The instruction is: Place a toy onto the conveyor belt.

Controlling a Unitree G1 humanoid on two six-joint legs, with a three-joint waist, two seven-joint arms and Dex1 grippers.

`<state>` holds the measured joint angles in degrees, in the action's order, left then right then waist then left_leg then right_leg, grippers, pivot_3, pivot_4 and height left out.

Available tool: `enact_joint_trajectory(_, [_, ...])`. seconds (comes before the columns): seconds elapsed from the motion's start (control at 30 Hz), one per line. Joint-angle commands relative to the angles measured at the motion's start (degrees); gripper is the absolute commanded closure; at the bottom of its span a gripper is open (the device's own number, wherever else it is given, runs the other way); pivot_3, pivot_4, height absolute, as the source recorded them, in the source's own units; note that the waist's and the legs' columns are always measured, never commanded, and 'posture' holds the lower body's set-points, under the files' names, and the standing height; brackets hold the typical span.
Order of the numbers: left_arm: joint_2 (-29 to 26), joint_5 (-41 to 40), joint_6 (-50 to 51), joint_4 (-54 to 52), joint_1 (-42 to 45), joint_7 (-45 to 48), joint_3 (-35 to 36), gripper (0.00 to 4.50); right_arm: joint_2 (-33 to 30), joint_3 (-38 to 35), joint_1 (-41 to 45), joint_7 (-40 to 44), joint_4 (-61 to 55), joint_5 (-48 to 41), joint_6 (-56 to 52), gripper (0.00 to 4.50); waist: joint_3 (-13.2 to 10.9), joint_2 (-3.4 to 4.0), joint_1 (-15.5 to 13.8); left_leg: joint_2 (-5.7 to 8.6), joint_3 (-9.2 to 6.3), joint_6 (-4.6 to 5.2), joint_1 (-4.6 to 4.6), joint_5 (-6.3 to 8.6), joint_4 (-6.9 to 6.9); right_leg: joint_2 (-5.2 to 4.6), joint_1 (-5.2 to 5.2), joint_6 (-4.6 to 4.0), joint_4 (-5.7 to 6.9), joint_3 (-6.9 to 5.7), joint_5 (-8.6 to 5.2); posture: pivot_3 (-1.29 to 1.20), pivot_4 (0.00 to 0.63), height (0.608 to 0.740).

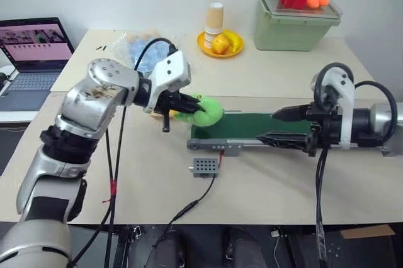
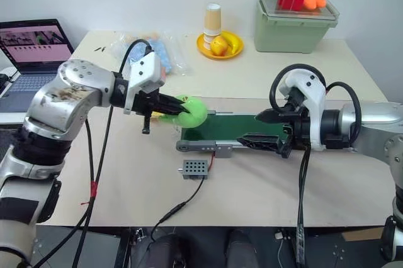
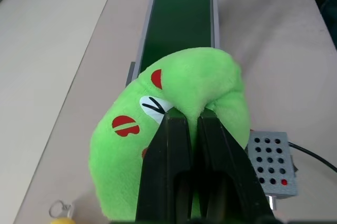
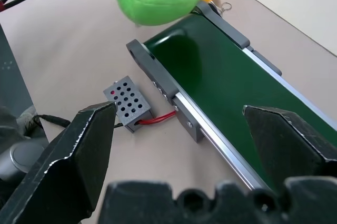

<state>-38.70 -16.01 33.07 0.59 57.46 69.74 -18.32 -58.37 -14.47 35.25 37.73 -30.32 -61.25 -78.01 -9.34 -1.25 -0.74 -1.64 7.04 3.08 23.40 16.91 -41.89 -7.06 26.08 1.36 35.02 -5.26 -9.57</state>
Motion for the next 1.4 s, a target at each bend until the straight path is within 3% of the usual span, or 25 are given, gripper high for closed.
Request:
enact_joint_trajectory(0.03, [2.35,3.92,-7.03,4.16,2.40,0.04,-1.22,4.46,-0.15,-4.22,0.05,-2.96,-2.12,-3.61,-1.17,0.00,0.00,0.00,-0.01,0.00,0.00,0.00,0.00,0.00,0.00,0.00,0.00,0.00,0.00,0.00,0.00,0.00,0.150,0.734])
enact_joint_trajectory(0.4, [9.34,7.89,-15.03,13.20,2.98,1.34,-1.51,4.46,-2.24,-7.43,-0.83,-10.45,-2.84,-10.99,-2.14,0.00,0.00,-0.01,-0.05,-0.06,-0.03,0.09,0.05,0.05,-0.01,-0.02,0.00,-0.01,0.00,-0.02,0.01,0.00,0.150,0.734])
enact_joint_trajectory(0.57, [10.36,7.16,-13.85,12.98,2.15,3.13,-1.24,2.87,-3.50,-7.37,-0.97,-13.03,-2.26,-13.56,-1.47,0.00,-0.01,-0.01,0.00,-0.08,-0.04,0.11,0.05,0.06,-0.01,-0.03,0.01,0.00,-0.01,-0.01,0.01,0.00,0.150,0.734])
enact_joint_trajectory(0.8, [9.63,6.76,-12.68,12.88,2.92,3.81,0.33,0.06,-4.47,-6.32,-1.04,-14.75,-1.42,-15.38,-0.16,0.00,0.00,-0.01,0.02,-0.09,-0.05,0.15,0.05,0.08,-0.02,-0.03,0.01,0.00,-0.02,0.00,0.01,0.00,0.150,0.734])
enact_joint_trajectory(1.07, [9.75,4.35,-5.78,12.33,7.01,0.01,6.32,0.06,-4.42,-4.30,-0.08,-14.19,-0.46,-14.83,1.22,0.00,-0.01,-0.01,-0.01,-0.09,-0.07,0.17,0.09,0.09,-0.04,-0.03,0.01,0.01,-0.02,-0.02,0.01,0.00,0.150,0.734])
enact_joint_trajectory(1.4, [0.07,8.06,0.06,13.69,3.73,-6.12,10.10,0.06,-5.83,-0.82,2.66,-7.88,0.54,-11.50,4.21,0.00,0.00,-0.01,0.19,-0.11,-0.05,0.14,0.04,0.07,-0.04,-0.02,0.02,0.02,-0.02,0.01,0.01,0.00,0.150,0.734])
